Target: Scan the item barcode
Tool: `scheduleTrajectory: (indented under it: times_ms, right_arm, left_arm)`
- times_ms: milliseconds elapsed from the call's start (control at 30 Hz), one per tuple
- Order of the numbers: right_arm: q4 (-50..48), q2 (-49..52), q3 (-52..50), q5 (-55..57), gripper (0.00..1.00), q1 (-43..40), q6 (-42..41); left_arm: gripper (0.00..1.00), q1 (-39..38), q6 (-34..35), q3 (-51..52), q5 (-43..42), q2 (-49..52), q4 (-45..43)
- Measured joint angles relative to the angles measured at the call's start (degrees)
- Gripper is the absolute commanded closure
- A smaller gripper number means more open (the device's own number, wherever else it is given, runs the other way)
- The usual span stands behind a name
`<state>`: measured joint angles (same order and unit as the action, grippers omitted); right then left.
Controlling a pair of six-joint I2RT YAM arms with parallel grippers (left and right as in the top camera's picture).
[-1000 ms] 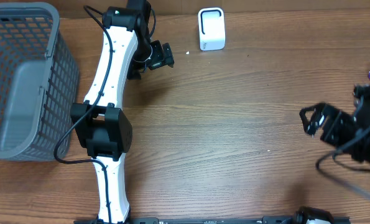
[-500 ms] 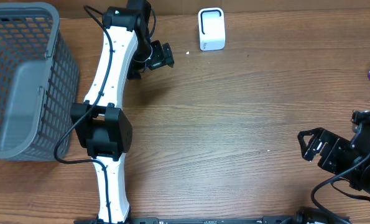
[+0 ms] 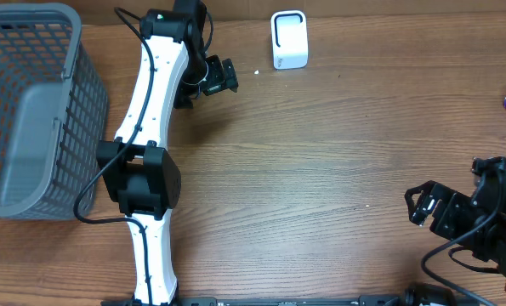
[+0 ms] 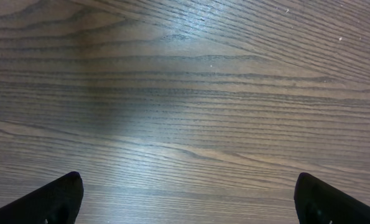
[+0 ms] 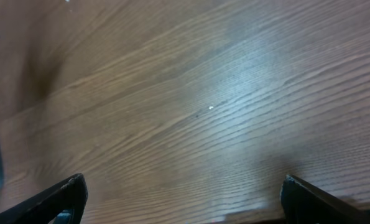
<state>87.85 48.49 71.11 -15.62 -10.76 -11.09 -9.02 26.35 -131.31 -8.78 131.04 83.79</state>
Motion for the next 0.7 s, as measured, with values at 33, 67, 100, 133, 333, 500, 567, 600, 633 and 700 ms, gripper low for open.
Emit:
scheduleTrajectory:
  times_ms: [33,67,100,133,333,500,567,600,633,700]
  right_arm:
    - [-0.5,0.0,-1.1,0.0,0.00,0.0,0.2]
    - [-1.1,0.0,-1.9,0.0,0.00,0.0,0.2]
    - [-2.2,0.0,-3.2,-0.1,0.00,0.0,0.3]
    - [-3.3,0.0,-4.2,-0.2,0.00,0.0,0.4]
    - [-12.8,0.1,-11.1,-4.0,0.00,0.0,3.2]
    - [-17.2,-0.8,-16.3,-5.6,0.00,0.2,4.3]
    - [-19.8,-2.3,-18.4,-5.8,0.00,0.7,4.6]
    - [-22.0,-3.7,-19.9,-6.0,0.00,1.4,4.8]
    - [-24.4,-5.4,-21.4,-6.0,0.00,2.2,4.9]
    - [-28.6,-8.7,-23.9,-6.2,0.00,4.1,5.0]
  left_arm:
    - [0.00,0.0,0.0,0.0,0.0,0.0,0.0]
    - [0.00,0.0,0.0,0.0,0.0,0.0,0.0]
    - [0.00,0.0,0.0,0.0,0.0,0.0,0.0]
    - [0.00,0.0,0.0,0.0,0.0,0.0,0.0]
    - [0.00,0.0,0.0,0.0,0.0,0.0,0.0]
    - [0.00,0.0,0.0,0.0,0.0,0.0,0.0]
    - [0.00,0.0,0.0,0.0,0.0,0.0,0.0]
    - [0.00,0.0,0.0,0.0,0.0,0.0,0.0]
    - [0.00,0.0,0.0,0.0,0.0,0.0,0.0]
    - [0.00,0.0,0.0,0.0,0.0,0.0,0.0]
